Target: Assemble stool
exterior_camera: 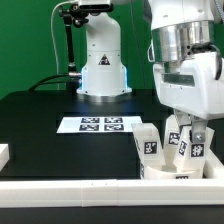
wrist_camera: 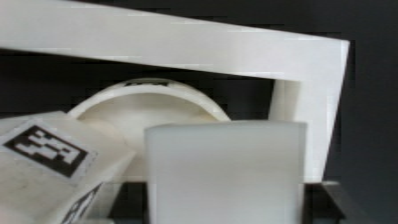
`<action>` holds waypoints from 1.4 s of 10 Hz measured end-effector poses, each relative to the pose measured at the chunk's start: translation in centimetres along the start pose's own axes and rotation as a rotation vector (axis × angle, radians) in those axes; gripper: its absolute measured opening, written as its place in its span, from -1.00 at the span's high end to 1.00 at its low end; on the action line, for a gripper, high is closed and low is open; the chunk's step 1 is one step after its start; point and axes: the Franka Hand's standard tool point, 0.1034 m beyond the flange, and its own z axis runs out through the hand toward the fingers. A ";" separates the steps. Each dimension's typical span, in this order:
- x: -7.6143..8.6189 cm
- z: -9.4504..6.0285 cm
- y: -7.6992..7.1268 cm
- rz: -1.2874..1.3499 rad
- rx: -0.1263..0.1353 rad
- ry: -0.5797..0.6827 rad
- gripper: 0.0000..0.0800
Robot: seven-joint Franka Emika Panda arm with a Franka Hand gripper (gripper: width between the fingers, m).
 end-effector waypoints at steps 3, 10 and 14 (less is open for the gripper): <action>-0.1 0.1 0.0 0.140 -0.001 -0.001 0.15; -0.4 -2.3 -1.4 -0.025 -0.097 -0.030 -0.62; -0.4 -2.5 -1.7 -0.124 -0.098 -0.030 -0.62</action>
Offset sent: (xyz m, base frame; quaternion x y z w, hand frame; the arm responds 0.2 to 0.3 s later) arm 0.0000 0.0000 0.0000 0.0000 0.0000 0.0000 1.0000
